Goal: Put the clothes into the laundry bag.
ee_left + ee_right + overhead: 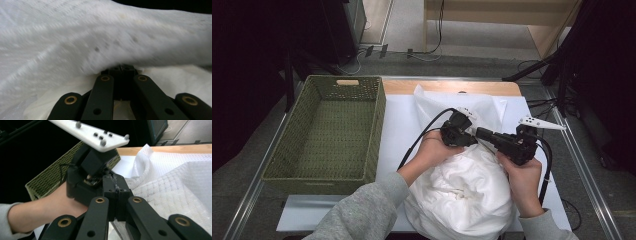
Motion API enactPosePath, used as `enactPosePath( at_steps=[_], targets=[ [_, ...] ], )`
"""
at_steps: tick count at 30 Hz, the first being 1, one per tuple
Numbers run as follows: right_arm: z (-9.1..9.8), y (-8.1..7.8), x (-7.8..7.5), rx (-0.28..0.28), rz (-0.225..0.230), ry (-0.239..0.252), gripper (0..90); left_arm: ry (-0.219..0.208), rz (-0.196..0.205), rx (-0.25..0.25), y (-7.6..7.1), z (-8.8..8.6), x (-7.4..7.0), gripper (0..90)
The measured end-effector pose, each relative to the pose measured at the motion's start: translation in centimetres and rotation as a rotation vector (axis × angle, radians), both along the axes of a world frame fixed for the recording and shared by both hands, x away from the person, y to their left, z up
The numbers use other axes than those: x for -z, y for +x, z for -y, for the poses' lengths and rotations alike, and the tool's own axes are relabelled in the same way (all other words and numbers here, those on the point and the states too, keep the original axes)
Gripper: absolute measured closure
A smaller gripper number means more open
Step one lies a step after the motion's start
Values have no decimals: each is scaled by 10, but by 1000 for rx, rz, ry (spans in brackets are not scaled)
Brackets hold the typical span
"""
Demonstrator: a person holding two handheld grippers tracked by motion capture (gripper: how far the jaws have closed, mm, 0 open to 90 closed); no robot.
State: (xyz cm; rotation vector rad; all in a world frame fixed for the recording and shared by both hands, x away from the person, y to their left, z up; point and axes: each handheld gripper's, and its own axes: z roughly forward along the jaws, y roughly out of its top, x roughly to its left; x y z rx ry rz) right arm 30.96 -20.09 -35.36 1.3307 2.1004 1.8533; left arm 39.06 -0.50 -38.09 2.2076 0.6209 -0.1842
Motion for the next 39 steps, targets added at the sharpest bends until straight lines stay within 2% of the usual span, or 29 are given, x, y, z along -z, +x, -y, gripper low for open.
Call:
enactPosePath(
  at_steps=[3, 5, 9, 11, 13, 16, 18, 19, 22, 24, 26, 28, 30, 32, 35, 39],
  targets=[
    [0, -4, 0, -8, 7, -29, 900, 12, -3, -10, 4, -14, -9, 859],
    [1, -6, 1, -1, 10, -74, 900, 37, 15, 2, 4, -24, -16, 814],
    [4, -4, 5, 4, -7, -98, 900, 31, 28, 13, -2, -47, -34, 628],
    [5, -3, 5, 5, -10, -100, 900, 32, 73, 19, -9, -57, -41, 505],
    [5, -3, 5, 5, -6, -102, 898, 29, 87, 12, -16, -66, -44, 414],
    [6, -3, 5, 4, -10, -104, 898, 51, 83, 10, -25, -79, -45, 370],
    [7, -3, 4, 6, -9, -105, 899, 70, 88, 5, -31, -88, -43, 410],
    [7, -3, 3, 6, -8, -103, 899, 78, 73, 9, -33, -91, -42, 439],
    [7, -2, 3, 5, -4, -99, 899, 56, 25, -18, -37, -100, -36, 549],
    [7, -1, 2, 4, -6, -97, 899, 57, 30, -34, -41, -103, -31, 648],
    [8, 0, 1, 2, -1, -96, 899, 75, 40, -47, -45, -106, -26, 760],
    [9, 0, 0, 3, -1, -94, 899, 101, 43, -65, -50, -108, -17, 881],
    [9, 1, -1, 4, -2, -93, 899, 162, 51, -83, -52, -106, -6, 900],
    [9, 2, -1, 7, -4, -90, 899, 201, 52, -79, -53, -100, 7, 900],
    [7, 3, -1, 11, -5, -90, 899, 177, 32, -51, -53, -84, 27, 900],
    [3, 6, 1, 9, -11, -94, 899, 98, 21, -35, -54, -64, 33, 900]
  ],
)
